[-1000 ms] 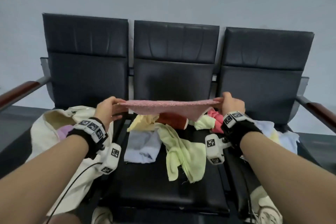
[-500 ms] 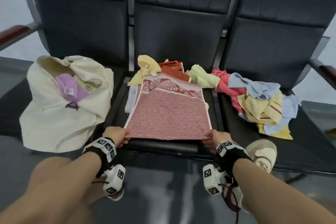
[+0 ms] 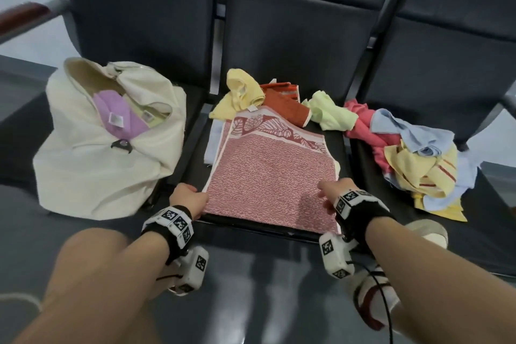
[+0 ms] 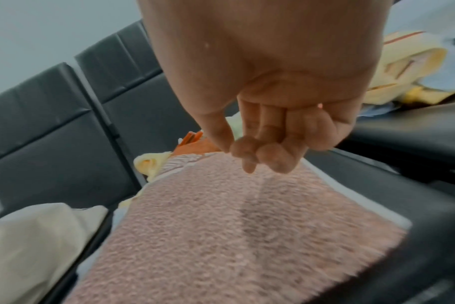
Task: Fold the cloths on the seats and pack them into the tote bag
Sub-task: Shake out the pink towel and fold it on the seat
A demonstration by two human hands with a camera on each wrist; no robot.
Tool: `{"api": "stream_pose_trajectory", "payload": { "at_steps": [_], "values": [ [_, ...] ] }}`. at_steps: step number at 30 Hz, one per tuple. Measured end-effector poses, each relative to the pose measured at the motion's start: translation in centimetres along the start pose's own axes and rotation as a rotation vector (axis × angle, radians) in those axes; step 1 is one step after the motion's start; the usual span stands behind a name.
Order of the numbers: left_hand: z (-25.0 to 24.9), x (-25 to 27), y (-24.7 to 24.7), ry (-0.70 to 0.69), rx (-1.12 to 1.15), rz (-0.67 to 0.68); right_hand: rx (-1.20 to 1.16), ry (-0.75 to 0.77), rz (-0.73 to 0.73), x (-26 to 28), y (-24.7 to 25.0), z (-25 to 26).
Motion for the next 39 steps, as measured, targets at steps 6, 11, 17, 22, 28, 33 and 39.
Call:
{"api": "stream_pose_trajectory", "payload": {
  "at_steps": [6, 11, 17, 22, 28, 33, 39],
  "values": [
    [-0.9, -1.8, 0.6, -0.096, 0.007, 0.152, 0.165, 0.199, 0.058, 0.7, -5.0, 8.1],
    [-1.3, -2.1, 1.5, -0.238, -0.223, 0.207, 0.262, 0.292, 0.116, -0.1, -10.1, 13.0],
    [-1.5, -2.0, 0.6, -0.378, -0.441, 0.206, 0.284, 0.406, 0.143, -2.1, -15.2, 15.2],
    [-2.0, -2.4, -0.1, -0.448, -0.512, 0.214, 0.326, 0.474, 0.072, -3.6, -17.8, 16.8],
    [-1.5, -2.5, 0.9, -0.457, -0.569, 0.189, 0.409, 0.542, -0.003, -5.0, -20.8, 19.3],
    [-1.5, -2.0, 1.4, -0.470, -0.615, 0.196, 0.394, 0.503, 0.061, -6.1, -22.6, 19.1],
    [-2.2, -1.3, 1.5, -0.551, -0.642, 0.188, 0.463, 0.517, 0.032, -6.4, -23.5, 19.5]
  ]
}}
Point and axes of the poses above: each hand's wrist, its own x-axis away from the middle knuckle, its own y-axis out of the back of the hand, z = x × y, the point moved 3 cm from there along -x, towards the middle knuckle, and after that the axes turned 11 degrees about -x, right-handed, at the moved point
